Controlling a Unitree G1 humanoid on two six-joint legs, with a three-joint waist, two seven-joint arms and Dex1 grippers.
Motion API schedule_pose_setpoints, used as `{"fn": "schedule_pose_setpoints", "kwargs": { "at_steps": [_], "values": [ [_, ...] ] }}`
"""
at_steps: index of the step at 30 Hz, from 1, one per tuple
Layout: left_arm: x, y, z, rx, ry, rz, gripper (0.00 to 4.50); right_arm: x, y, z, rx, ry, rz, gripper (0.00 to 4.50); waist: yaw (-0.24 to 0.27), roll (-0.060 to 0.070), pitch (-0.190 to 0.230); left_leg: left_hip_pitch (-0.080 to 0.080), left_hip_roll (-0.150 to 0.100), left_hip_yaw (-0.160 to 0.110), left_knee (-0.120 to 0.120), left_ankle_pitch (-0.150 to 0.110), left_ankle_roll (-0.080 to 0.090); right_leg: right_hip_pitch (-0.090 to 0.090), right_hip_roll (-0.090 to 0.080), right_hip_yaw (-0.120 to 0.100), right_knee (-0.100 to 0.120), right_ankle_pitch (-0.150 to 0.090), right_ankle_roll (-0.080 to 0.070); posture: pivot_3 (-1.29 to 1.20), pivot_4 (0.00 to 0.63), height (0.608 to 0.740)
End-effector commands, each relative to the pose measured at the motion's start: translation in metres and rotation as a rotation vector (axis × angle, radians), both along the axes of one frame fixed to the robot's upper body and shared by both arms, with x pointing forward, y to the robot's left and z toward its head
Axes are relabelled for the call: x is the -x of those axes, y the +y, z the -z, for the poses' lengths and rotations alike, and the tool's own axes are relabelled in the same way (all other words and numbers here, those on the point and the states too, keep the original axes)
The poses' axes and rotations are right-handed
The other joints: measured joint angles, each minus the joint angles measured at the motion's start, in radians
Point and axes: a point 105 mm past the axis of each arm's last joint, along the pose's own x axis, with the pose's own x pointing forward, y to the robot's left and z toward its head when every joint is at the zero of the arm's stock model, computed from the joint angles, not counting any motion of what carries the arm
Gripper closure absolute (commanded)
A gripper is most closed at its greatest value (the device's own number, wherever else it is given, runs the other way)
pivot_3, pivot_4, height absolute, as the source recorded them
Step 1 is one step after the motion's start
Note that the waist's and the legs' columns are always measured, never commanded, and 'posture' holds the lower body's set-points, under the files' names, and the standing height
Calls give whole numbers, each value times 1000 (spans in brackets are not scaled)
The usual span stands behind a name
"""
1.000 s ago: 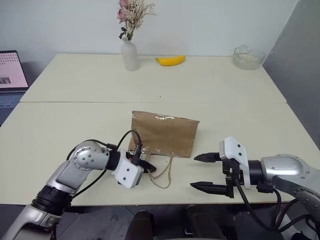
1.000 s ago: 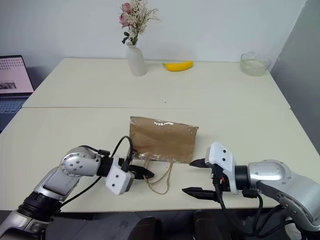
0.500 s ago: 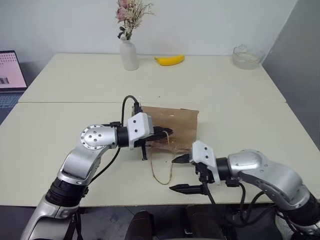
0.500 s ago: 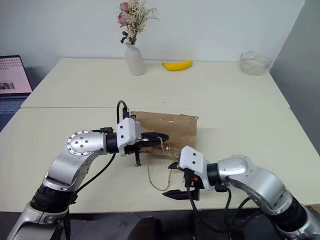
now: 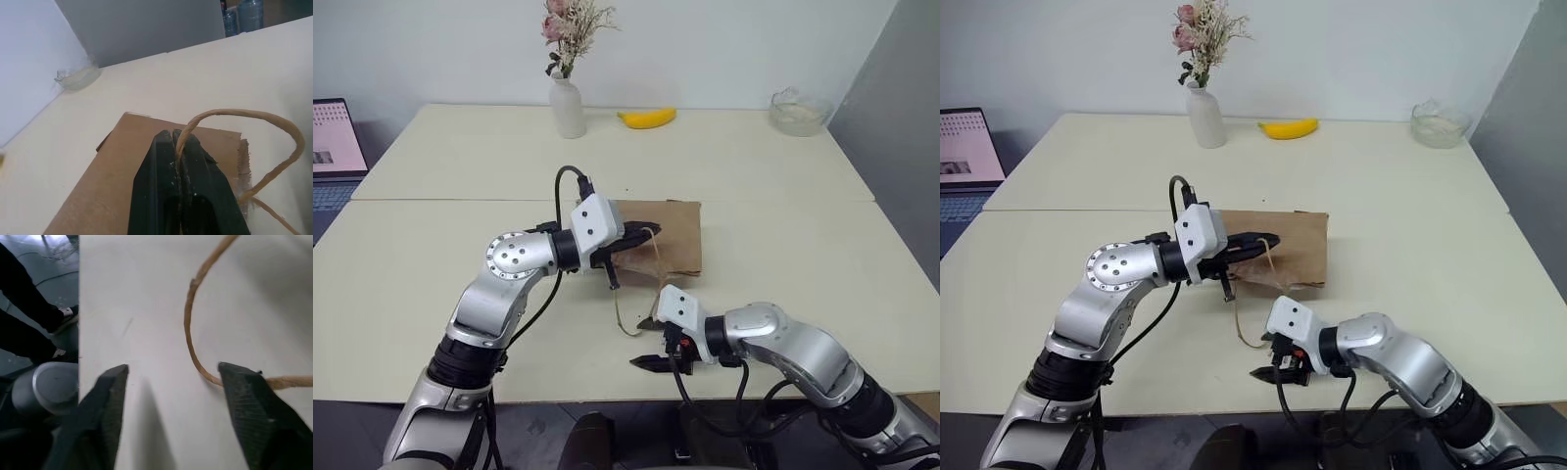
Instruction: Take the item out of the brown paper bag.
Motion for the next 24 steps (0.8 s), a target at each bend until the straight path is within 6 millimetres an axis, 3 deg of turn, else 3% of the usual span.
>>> {"fn": "schedule_pose_setpoints", "kwargs": {
  "at_steps": [1, 5, 6, 15, 18, 21, 24],
  "values": [
    [0, 1, -9, 1, -47, -7, 4500, -5, 6, -16, -12, -133, -28, 2802, 0, 0, 0, 0, 0, 0, 0, 0, 0, 0, 0, 0, 0, 0, 0, 0, 150, 740],
    [2, 1, -6, -11, -49, 1, 4500, -6, 8, -25, -17, -192, -48, 4346, 0, 0, 0, 0, 0, 0, 0, 0, 0, 0, 0, 0, 0, 0, 0, 0, 150, 740],
    [3, 0, -6, -15, -50, 3, 4500, -6, 8, -26, -16, -198, -52, 4468, 0, 0, 0, 0, 0, 0, 0, 0, 0, 0, 0, 0, 0, 0, 0, 0, 150, 740],
    [2, -1, -7, -15, -55, 2, 4500, -7, 4, -23, 11, -220, -59, 4468, 0, 0, 0, 0, 0, 0, 0, 0, 0, 0, 0, 0, 0, 0, 0, 0, 150, 740],
    [3, -1, -6, -18, -56, 4, 4500, -15, -5, -38, -41, -232, -6, 4468, 0, 0, 0, 0, 0, 0, 0, 0, 0, 0, 0, 0, 0, 0, 0, 0, 150, 740],
    [3, -2, -5, -22, -56, 7, 4500, -15, -16, -47, -35, -253, -11, 3934, 0, 0, 0, 0, 0, 0, 0, 0, 0, 0, 0, 0, 0, 0, 0, 0, 150, 740],
    [4, -3, -4, -23, -54, 10, 4500, -11, -28, -56, -17, -259, -44, 2847, 0, 0, 0, 0, -1, 0, 0, 0, 0, 0, 0, 0, 0, 0, 0, 0, 150, 740]
  ]
}}
